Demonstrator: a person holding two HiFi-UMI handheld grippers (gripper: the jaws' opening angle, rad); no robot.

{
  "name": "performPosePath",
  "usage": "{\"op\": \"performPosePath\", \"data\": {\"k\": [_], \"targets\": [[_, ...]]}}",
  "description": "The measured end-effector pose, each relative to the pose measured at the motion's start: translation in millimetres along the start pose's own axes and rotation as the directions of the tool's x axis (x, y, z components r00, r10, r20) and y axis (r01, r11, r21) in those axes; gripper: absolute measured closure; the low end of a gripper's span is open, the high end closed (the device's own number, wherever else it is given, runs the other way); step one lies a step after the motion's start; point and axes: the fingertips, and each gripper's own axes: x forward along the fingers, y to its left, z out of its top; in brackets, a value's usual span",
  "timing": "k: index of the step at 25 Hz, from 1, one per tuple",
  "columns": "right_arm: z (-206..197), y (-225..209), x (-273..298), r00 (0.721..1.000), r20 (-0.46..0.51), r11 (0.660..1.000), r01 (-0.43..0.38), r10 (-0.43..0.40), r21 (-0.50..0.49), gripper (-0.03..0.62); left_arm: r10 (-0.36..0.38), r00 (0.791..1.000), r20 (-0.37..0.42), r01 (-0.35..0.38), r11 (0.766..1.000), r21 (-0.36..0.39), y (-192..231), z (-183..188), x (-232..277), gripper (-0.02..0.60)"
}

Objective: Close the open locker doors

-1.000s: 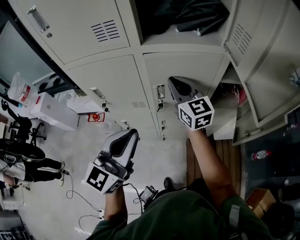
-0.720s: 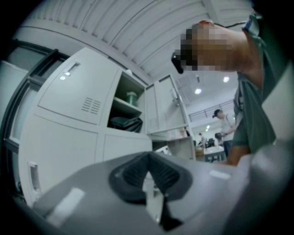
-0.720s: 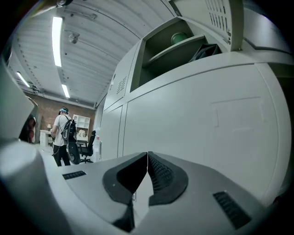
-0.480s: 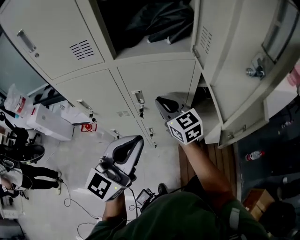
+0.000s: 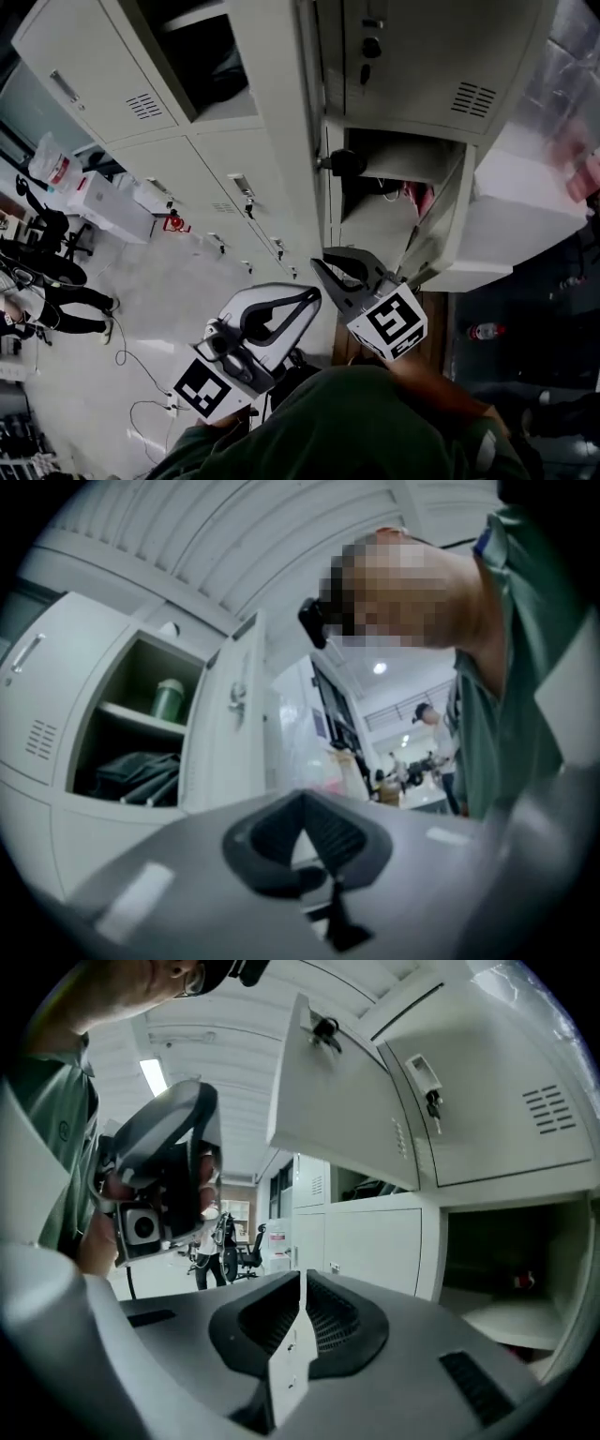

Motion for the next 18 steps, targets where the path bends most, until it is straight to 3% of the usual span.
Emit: {"op": "performPosePath", "data": {"k": [4, 7, 13, 18], "targets": [[18, 20, -47, 0.996, 0.01, 0.996, -0.09, 0.09, -0.007, 0.6, 0.001, 1.0, -0.018, -0.001, 1.0, -0.01, -27, 12, 38, 0.581], [32, 25, -75, 0.993, 0.047, 0.994, -0.11, 0.11, 0.008, 0.6, 0.04, 0.997, -0.062, -0.039, 0.999, 0.011, -28, 5, 55, 0.581], [53, 7, -117, 0.996, 0.083, 1.0, -0.029, 0.029, 0.006, 0.6, 0.221, 0.974, -0.052, -0.22, 0.975, 0.031, 4, -5, 55, 0.581], [57, -5, -134, 0.995, 0.098, 1.0, 0.021, -0.021, -0.003, 0.6, 0.25, 0.967, -0.052, -0.246, 0.967, 0.069, 14, -2, 52, 0.581]]}}
